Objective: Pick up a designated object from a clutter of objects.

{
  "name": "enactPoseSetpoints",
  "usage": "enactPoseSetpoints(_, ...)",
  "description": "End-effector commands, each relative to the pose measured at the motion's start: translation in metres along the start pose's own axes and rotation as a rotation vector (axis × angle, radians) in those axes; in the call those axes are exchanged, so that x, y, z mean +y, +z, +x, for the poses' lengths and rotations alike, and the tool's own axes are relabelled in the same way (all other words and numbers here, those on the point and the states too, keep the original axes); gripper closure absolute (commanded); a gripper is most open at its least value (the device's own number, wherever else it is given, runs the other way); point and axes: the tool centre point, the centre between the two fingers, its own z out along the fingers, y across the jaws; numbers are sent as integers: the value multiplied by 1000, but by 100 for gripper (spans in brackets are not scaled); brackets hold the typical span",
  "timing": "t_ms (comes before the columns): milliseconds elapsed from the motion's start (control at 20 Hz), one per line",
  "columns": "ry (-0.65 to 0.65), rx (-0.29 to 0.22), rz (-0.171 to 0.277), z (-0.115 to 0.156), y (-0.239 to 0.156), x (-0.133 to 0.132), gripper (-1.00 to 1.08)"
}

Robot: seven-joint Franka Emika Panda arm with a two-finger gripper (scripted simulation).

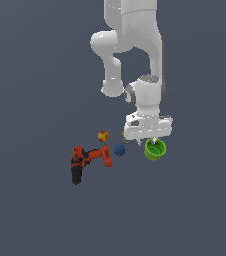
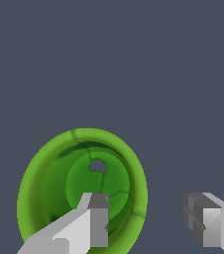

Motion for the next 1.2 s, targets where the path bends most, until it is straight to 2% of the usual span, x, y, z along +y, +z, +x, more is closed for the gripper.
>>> enactPoseSetpoints(0, 0, 0, 0, 0, 3, 0, -20)
enactPoseSetpoints(450, 0, 1, 0, -1, 27, 0, -20)
enactPoseSetpoints(750, 0, 2, 1, 0, 29, 0, -20)
enactPoseSetpoints(800, 0, 2, 1, 0, 29, 0, 108)
enactPoseSetpoints(1150, 0, 2, 1, 0, 29, 0, 108)
